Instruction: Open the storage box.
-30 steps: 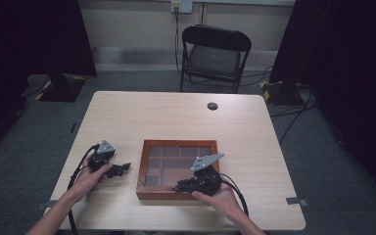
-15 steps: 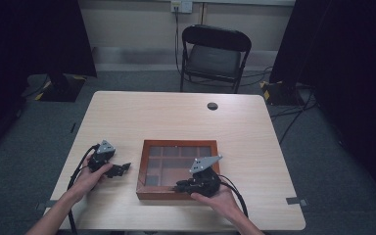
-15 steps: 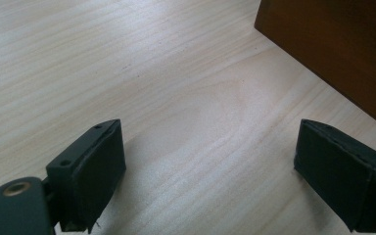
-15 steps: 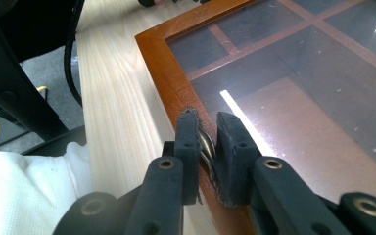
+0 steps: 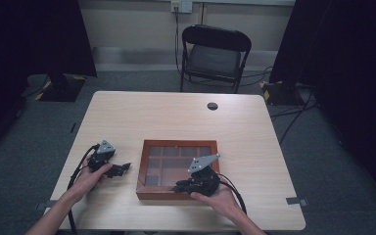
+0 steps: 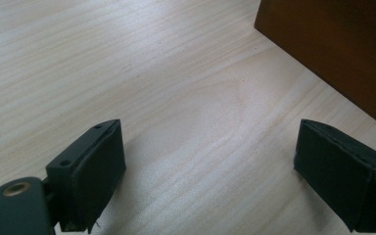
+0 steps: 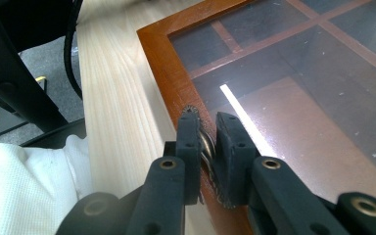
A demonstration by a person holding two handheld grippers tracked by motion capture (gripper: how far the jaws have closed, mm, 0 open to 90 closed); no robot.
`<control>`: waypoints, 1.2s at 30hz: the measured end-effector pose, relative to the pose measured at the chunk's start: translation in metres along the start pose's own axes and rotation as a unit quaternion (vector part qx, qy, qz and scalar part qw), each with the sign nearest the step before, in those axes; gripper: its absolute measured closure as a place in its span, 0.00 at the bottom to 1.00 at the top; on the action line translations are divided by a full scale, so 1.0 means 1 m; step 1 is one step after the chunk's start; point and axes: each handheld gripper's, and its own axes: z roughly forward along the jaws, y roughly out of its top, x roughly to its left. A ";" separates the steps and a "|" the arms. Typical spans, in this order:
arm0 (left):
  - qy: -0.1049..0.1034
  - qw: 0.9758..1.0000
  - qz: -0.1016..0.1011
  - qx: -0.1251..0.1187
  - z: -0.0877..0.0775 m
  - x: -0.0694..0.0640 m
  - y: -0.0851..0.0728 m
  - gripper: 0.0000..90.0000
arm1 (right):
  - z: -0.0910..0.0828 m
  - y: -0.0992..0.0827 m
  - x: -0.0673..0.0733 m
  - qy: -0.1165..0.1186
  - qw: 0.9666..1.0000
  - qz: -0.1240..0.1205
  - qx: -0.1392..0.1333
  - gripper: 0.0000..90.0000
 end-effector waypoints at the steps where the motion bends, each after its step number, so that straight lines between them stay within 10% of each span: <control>1: 0.000 1.000 0.000 0.000 0.000 0.000 0.000 0.12 | 0.000 0.000 0.000 0.001 1.000 0.000 0.000 0.90; 36: -0.001 1.000 0.000 0.001 0.000 0.000 0.000 0.12 | -0.029 0.029 -0.004 0.014 0.999 0.009 -0.033 0.91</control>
